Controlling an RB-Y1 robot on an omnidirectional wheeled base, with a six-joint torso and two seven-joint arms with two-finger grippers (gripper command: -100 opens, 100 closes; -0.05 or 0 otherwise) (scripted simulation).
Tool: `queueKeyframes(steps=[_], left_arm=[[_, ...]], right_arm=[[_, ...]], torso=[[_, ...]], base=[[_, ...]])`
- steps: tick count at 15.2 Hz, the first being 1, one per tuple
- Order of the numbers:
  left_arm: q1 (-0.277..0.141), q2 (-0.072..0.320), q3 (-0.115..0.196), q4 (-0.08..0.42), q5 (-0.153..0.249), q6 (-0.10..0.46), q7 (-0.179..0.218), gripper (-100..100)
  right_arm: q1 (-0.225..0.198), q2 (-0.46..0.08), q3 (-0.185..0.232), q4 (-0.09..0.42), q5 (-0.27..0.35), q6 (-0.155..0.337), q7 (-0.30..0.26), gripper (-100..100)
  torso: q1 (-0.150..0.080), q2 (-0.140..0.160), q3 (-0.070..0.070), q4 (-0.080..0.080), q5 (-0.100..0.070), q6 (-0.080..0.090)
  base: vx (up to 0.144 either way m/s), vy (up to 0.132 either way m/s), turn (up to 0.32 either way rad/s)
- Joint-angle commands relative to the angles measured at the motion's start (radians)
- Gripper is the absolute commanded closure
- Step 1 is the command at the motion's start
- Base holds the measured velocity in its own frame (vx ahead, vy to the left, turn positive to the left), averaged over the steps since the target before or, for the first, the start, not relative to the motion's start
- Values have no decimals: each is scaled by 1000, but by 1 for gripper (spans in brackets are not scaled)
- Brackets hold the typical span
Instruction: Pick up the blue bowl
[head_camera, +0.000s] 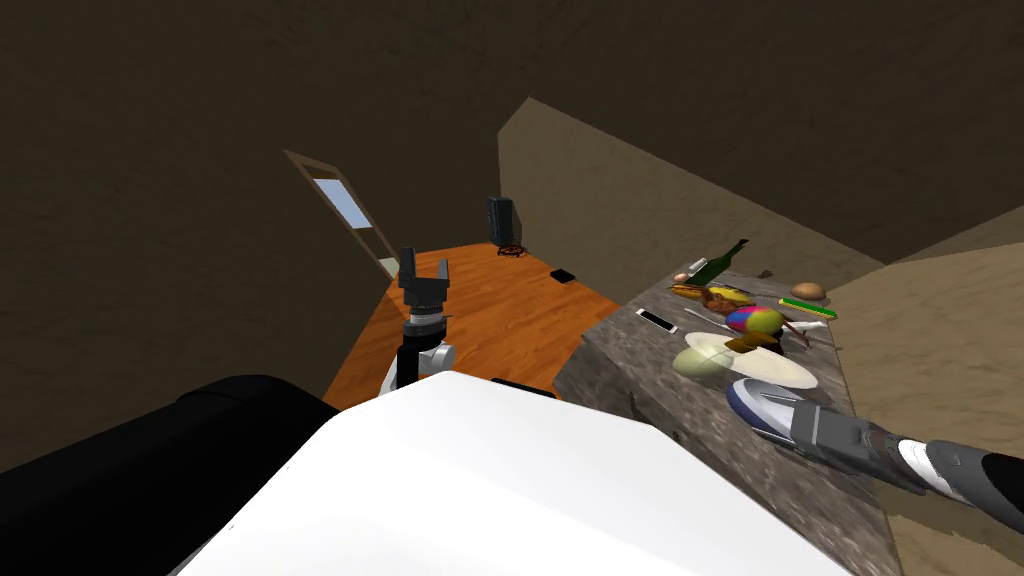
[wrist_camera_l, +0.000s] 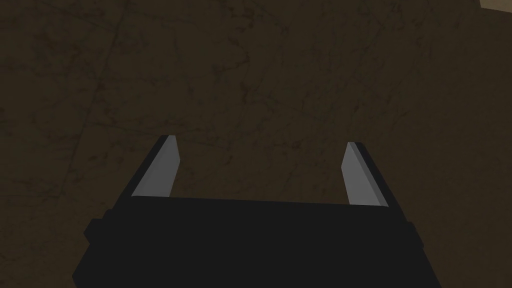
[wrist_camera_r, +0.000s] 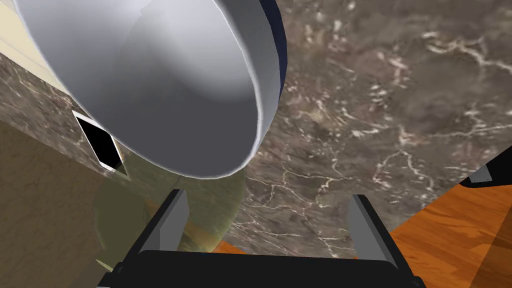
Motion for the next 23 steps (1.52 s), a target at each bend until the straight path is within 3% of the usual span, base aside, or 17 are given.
queueKeyframes(steps=[1,11,12,13,21,22,23], left_arm=[[0,0,0,0,0,0,0,0],[0,0,0,0,0,0,0,0],[0,0,0,0,0,0,0,0],[0,0,0,0,0,0,0,0],[0,0,0,0,0,0,0,0],[0,0,0,0,0,0,0,0],[0,0,0,0,0,0,0,0]], right_arm=[[44,-43,21,39,31,-17,21,-100],[135,-98,102,111,96,-60,58,-100],[128,-91,92,110,90,-56,61,-100],[104,-62,99,130,129,-67,33,-100],[24,49,106,197,272,-96,-85,-100],[42,32,104,181,249,-85,-67,-100],[39,35,104,183,254,-87,-73,100]], torso=[[0,0,0,0,0,0],[1,2,1,0,0,1],[1,2,1,0,0,1],[1,2,1,1,0,1],[1,13,8,3,0,0],[1,13,8,3,0,1],[1,12,7,3,0,1]], base=[[58,-28,181],[41,-22,84],[12,-6,18],[-40,-10,186],[-124,-11,251],[-74,1,75],[-27,-1,0]])
